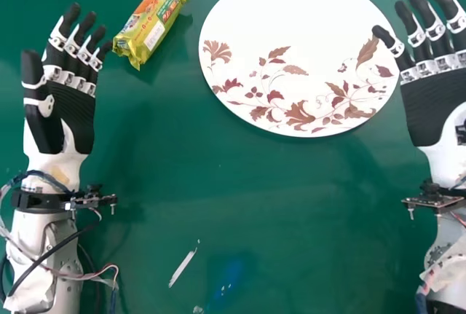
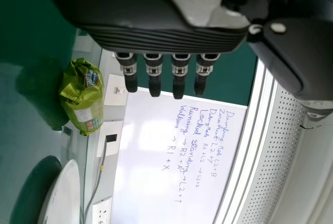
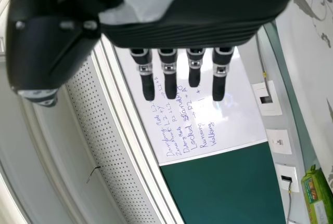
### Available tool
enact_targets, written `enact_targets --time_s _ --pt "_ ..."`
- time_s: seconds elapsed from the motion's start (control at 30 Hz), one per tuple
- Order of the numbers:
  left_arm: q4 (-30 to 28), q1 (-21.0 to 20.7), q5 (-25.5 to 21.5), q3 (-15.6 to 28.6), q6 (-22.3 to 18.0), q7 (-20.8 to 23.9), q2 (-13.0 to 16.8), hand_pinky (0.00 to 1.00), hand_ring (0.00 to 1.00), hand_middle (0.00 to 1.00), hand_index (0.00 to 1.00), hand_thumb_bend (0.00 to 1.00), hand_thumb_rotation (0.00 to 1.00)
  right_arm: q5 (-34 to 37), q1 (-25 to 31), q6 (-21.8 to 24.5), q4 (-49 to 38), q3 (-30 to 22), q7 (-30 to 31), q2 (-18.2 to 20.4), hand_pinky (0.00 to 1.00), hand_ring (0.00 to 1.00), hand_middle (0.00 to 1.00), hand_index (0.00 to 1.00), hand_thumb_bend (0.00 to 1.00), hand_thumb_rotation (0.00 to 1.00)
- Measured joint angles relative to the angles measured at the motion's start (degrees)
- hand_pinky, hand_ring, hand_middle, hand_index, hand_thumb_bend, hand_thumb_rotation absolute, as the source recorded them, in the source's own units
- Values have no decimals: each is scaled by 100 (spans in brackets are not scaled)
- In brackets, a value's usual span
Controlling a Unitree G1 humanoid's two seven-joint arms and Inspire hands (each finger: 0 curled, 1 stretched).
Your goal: Pick up biscuit and place it in the plate
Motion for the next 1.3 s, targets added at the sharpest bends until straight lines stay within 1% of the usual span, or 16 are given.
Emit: enact_targets --time_s 0.23,0.4,0.47,0.53,0.6,0.7,0.77,0.8,0.9,0.97,1.0,1.07,1.17,1.3 --pt "1 -9 69 -3 8 23 -43 100 100 100 99 100 99 -23 -12 -1 0 -13 -15 -6 84 90 93 91 84 60" --pt "23 -67 421 -4 -25 159 -64 100 100 100 100 100 98 17 -51 51 3 -31 8 -51 85 93 95 92 83 57" --pt "27 -102 610 -4 -32 283 -81 100 100 100 100 100 99 40 -59 92 4 -50 7 -60 84 93 95 92 85 59" --pt "15 -119 948 -25 -34 470 -86 100 100 100 100 100 100 39 -60 93 3 -64 5 -60 82 94 95 92 87 58" --pt "-31 -117 1386 -36 -34 701 -87 100 100 100 100 100 100 38 -61 93 3 -77 5 -60 81 94 95 91 87 57" --pt "-153 -114 2042 -40 4 1067 -86 100 100 100 100 100 99 38 -62 94 3 -79 5 -61 81 96 95 90 92 52" --pt "-282 -124 2441 -49 84 1275 -76 100 100 100 100 100 99 38 -62 94 3 -80 5 -61 82 96 96 91 91 50" --pt "-339 -133 2721 -53 140 1383 -57 100 100 100 100 100 98 38 -62 98 3 -80 5 -61 83 97 96 91 89 48" --pt "-573 -135 3466 -148 366 1625 19 100 100 100 100 100 98 40 -62 117 3 -80 6 -61 87 97 97 93 91 46" --pt "-745 -135 3870 -233 510 1747 22 100 100 100 100 100 99 40 -62 120 3 -81 11 -62 95 99 98 93 92 43" --pt "-811 -133 4017 -268 573 1790 22 100 100 100 100 100 99 40 -62 120 3 -81 13 -62 97 99 98 93 92 43" --pt "-958 -128 4339 -306 727 1885 24 100 100 100 100 100 99 40 -61 120 3 -83 12 -62 99 100 99 95 94 44" --pt "-1116 -103 4944 -382 948 2065 59 100 100 100 100 100 99 41 -56 122 1 -83 11 -61 98 100 100 96 96 48" --pt "-1318 -17 5559 -534 1246 2201 54 100 100 100 100 100 100 54 -50 128 2 -89 12 -61 97 100 100 97 98 51"
